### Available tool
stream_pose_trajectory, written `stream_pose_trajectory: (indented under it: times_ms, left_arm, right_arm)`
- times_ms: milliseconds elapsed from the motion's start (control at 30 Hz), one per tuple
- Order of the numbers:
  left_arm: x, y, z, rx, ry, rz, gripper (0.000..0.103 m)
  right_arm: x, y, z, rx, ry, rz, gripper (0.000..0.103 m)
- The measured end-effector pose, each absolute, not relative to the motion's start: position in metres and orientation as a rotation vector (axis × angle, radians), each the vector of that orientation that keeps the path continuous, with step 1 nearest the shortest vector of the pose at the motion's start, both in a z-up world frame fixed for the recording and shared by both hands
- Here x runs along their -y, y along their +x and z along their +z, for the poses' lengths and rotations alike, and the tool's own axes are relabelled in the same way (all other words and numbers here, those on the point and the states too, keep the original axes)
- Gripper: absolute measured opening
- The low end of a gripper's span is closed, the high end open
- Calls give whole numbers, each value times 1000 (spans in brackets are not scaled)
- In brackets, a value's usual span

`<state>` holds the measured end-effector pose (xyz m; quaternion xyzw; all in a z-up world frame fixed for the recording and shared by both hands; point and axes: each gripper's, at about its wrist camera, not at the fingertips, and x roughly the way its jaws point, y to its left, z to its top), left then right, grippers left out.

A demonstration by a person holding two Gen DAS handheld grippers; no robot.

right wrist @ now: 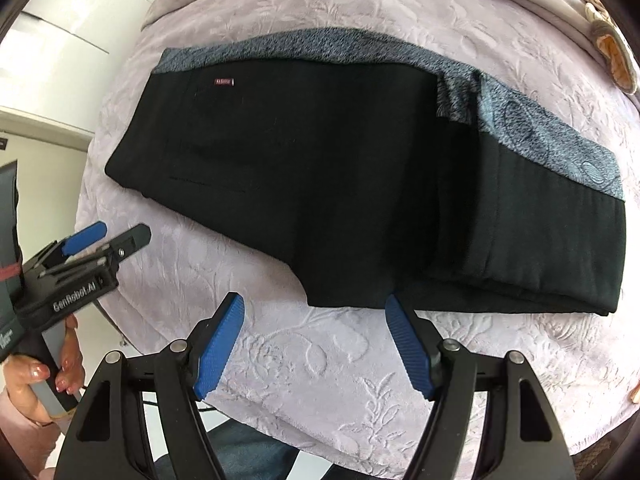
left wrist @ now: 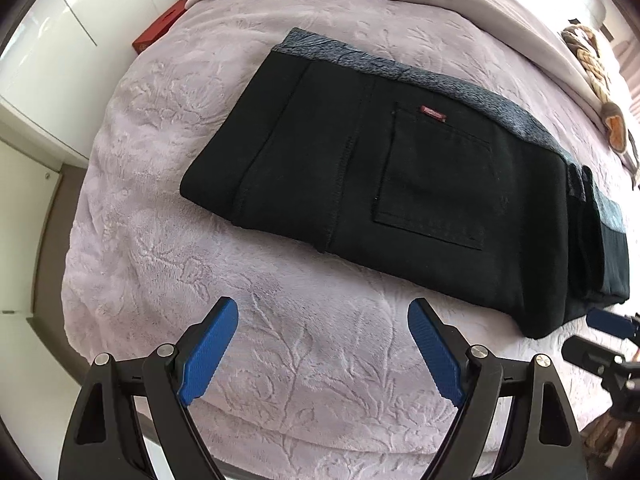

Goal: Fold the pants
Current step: 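Move both grippers toward the folded trouser end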

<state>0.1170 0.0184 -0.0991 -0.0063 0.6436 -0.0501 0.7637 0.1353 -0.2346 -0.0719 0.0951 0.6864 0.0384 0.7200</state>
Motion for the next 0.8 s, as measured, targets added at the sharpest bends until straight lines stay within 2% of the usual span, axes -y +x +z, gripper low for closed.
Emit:
stream_pose_trajectory:
  times_ms: [633, 800]
  left_arm:
    - [-32, 131, -122, -1397, -66, -103, 88]
    - [-47, 140, -116, -1339, -177, -161, 88]
  right_arm:
    - [236, 127, -77, -1537, 207, 58, 77]
    - [241, 123, -76, -1537, 216, 55, 77]
